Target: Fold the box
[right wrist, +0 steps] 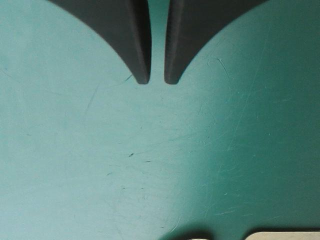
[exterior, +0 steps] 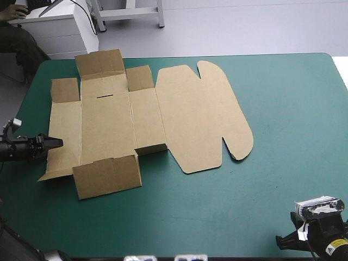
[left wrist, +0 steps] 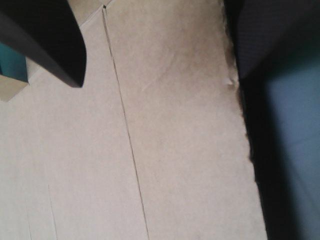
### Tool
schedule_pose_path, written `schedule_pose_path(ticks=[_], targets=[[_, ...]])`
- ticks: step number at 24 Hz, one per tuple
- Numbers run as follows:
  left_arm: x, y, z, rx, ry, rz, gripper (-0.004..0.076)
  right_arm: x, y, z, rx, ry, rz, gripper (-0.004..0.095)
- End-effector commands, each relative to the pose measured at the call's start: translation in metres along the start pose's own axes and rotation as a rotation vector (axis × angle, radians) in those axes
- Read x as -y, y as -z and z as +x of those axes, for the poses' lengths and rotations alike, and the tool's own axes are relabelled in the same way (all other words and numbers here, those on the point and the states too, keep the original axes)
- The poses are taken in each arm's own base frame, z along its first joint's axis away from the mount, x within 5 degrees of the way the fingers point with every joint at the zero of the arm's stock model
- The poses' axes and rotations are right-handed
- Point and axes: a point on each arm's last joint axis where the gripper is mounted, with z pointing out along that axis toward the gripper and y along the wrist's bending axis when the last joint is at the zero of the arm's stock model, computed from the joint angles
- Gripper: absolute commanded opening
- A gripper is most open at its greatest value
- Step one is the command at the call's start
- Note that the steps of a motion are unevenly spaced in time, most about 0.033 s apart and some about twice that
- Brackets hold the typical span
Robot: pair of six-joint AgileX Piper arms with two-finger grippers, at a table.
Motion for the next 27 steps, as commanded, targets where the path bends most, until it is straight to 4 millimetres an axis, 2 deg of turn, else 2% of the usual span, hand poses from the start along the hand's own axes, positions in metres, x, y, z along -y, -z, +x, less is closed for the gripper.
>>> schedule_pose_path(ticks=[1,4,11,13,14,15,16,22,27], targets=[[0.002,-0.027,0.014,-0.235,0.012,-0.003,0.0540,0.001,0.004,-0.011,0.065,0.002,0.009,0.0089],[0.010,-0.034,0.008,-0.247,0.005,0.001,0.0473,0.001,0.004,-0.011,0.065,0.002,0.009,0.0089],[0.028,-0.051,0.000,-0.260,-0.048,0.032,0.0450,0.001,0.004,-0.011,0.065,0.002,0.009,0.0089],[0.033,-0.054,-0.003,-0.237,-0.043,0.054,0.0325,0.001,0.004,-0.011,0.065,0.002,0.009,0.0089],[0.035,-0.054,-0.006,-0.214,-0.033,0.071,0.0135,0.001,0.004,-0.011,0.065,0.002,0.009,0.0089],[0.035,-0.055,-0.006,-0.207,-0.030,0.076,0.0052,0.001,0.004,-0.011,0.065,0.002,0.009,0.0089],[0.036,-0.055,-0.007,-0.200,-0.027,0.081,0.0001,0.001,0.004,-0.011,0.065,0.002,0.009,0.0089],[0.044,-0.052,-0.014,-0.132,-0.010,0.117,-0.0002,0.001,0.004,-0.011,0.065,0.002,0.009,0.0089],[0.065,-0.036,-0.027,-0.051,-0.065,0.120,-0.0002,0.001,0.004,-0.011,0.065,0.002,0.009,0.0089]])
